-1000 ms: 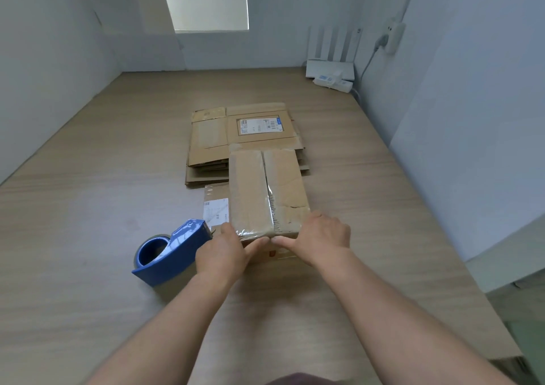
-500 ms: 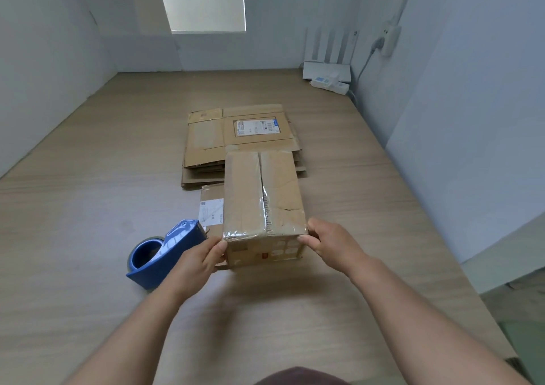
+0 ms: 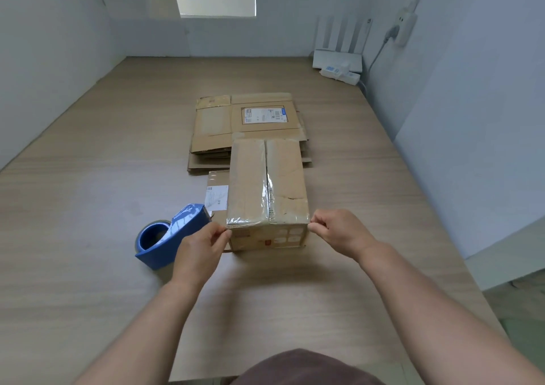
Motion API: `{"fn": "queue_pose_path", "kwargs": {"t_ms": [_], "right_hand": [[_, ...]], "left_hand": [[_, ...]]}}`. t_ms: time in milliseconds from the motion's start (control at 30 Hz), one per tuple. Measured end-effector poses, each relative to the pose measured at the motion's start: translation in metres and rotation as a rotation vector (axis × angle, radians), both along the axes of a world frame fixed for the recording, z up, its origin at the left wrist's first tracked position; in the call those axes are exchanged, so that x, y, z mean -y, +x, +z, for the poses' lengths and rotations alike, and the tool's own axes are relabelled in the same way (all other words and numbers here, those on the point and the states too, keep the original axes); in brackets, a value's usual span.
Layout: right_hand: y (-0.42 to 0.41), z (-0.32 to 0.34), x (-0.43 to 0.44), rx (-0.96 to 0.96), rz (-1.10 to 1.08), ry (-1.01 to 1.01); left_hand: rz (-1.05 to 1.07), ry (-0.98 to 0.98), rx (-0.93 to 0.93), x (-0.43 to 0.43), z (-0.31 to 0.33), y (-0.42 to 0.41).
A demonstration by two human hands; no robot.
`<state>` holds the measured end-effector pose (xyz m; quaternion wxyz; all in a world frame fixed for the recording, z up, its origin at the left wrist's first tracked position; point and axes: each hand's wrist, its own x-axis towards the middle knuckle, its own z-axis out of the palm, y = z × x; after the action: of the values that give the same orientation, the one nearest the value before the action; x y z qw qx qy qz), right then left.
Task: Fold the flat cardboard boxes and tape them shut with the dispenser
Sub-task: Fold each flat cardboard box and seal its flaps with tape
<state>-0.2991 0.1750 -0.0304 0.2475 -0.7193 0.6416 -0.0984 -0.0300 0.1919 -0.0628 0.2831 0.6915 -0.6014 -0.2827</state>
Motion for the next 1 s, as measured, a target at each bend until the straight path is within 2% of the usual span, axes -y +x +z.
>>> {"fn": "queue_pose_path", "kwargs": {"t_ms": [167,267,367,433,533,667,767,900,1000], "right_hand": [[0.008,-0.007,0.006,-0.146,0.071,-0.104],[0.009,-0.013,0.004,-0.126,0.067,-0.178],[0.006,-0.016,0.000,-0.077,0.031,-0.151],[0.003,-0.017,-0.005,0.017,-0.083,-0.094],[-0.004,-0.019,-0.014,0.212,-0.395,-0.035],[-0.030,-0.021,-0.016,0.249,-0.702,-0.079],[-0.059,-0.023,-0.011,0.296,-0.648,-0.093],[-0.097,-0.022,-0.009,0.326,-0.507,-0.041],[-0.122,-0.016,-0.012,0.300,-0.411,0.029]], "left_hand": [[-0.016,0.134,0.052,0.016,0.013,0.000],[0.042,0.173,-0.033,0.018,0.013,-0.003],[0.088,0.142,-0.040,0.009,0.011,-0.009],[0.067,0.125,0.025,0.003,0.014,-0.018],[-0.010,0.128,0.043,-0.006,0.021,-0.042],[-0.226,0.177,-0.029,-0.021,0.027,-0.084],[-0.294,0.237,-0.073,-0.024,0.031,-0.103],[-0.090,0.069,-0.087,0.012,0.039,-0.108],[-0.031,0.015,0.033,0.044,0.047,-0.112]]}}
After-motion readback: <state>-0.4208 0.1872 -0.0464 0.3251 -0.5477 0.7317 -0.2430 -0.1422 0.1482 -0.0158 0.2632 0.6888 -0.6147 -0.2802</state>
